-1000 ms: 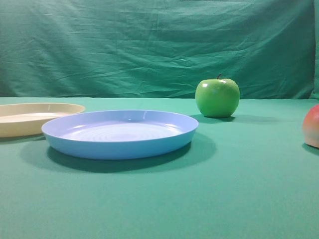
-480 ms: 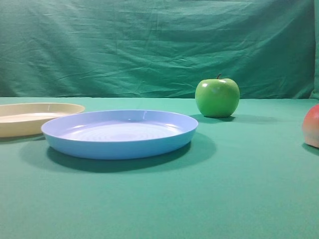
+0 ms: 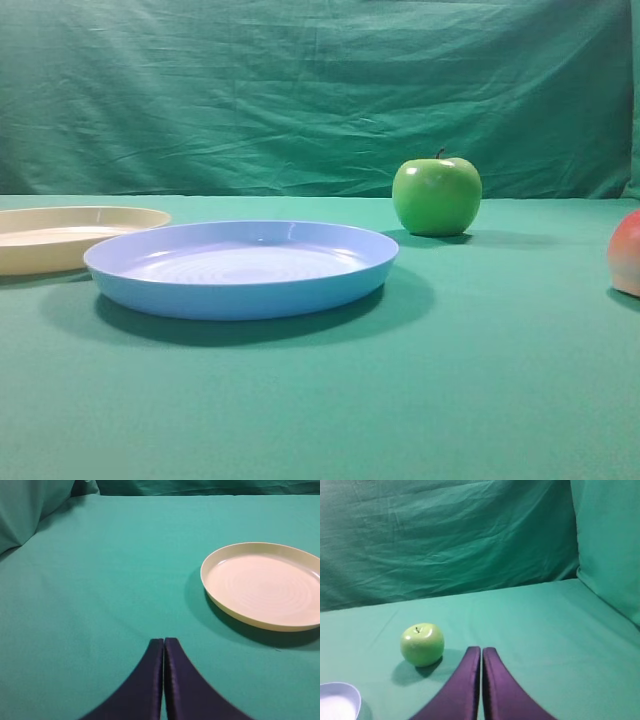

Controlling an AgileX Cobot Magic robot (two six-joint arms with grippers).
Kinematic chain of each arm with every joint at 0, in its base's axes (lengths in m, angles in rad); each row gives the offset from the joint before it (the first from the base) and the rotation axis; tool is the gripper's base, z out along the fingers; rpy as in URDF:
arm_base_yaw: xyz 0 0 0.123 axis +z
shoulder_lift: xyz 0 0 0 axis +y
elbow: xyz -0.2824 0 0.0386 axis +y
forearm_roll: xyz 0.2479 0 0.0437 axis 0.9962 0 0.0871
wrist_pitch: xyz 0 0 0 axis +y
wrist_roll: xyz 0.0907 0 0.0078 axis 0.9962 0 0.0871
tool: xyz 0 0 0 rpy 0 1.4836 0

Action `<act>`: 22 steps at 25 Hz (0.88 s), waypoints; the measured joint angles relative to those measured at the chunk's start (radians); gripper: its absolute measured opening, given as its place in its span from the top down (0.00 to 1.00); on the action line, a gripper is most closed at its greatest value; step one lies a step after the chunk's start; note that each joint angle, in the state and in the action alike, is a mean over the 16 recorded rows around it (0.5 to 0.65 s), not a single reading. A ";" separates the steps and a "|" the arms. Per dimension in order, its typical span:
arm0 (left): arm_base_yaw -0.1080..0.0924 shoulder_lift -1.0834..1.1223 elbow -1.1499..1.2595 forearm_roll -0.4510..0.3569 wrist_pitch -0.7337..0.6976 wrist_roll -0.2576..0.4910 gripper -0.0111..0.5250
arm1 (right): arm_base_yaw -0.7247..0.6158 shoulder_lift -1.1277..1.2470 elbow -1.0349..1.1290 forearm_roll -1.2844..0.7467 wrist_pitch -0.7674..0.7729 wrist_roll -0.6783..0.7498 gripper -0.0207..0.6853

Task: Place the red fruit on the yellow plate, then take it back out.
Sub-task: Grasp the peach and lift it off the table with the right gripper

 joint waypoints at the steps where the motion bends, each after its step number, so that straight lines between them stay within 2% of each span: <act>1: 0.000 0.000 0.000 0.000 0.000 0.000 0.98 | 0.000 0.036 -0.027 0.004 0.031 -0.004 0.97; 13: 0.000 0.000 0.000 0.000 0.000 0.000 0.98 | 0.003 0.605 -0.330 0.057 0.398 -0.027 0.97; 22: 0.000 0.000 0.000 0.000 0.000 0.000 0.98 | 0.119 0.949 -0.515 -0.056 0.515 0.027 0.97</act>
